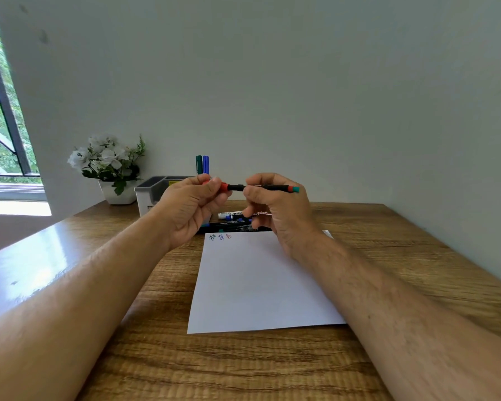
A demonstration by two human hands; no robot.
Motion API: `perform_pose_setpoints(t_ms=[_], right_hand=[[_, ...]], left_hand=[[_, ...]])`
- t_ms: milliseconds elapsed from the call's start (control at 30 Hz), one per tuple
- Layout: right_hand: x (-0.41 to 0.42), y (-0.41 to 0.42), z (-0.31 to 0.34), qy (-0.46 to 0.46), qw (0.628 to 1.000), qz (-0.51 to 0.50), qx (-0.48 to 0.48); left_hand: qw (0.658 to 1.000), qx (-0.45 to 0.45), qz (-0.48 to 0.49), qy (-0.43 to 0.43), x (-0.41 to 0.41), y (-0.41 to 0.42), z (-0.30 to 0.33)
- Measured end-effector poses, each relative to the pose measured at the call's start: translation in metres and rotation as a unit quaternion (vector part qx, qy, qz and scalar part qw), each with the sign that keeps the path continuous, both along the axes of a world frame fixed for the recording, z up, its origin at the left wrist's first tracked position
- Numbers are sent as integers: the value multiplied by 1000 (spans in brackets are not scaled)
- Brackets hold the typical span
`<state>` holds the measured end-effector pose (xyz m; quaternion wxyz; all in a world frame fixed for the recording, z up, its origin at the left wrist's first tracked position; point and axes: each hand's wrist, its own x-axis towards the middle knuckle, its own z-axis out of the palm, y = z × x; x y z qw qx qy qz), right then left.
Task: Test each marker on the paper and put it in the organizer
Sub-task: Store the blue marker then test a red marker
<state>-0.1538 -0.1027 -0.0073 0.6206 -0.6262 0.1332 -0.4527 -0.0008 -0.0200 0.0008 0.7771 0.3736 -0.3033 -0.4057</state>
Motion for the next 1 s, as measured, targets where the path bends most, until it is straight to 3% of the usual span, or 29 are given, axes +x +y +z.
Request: perform_pose_setpoints(t_ms=[200, 567, 1000], right_hand=[[-3, 1, 1, 24, 999, 30, 9], [8, 0, -5, 140, 965, -158, -155], [19, 20, -7, 147, 962, -136, -183]], left_hand=[[999, -24, 23, -7, 2, 0, -1], [998, -47, 37, -15, 4, -1, -3], [997, -34, -6, -67, -23, -10, -7]])
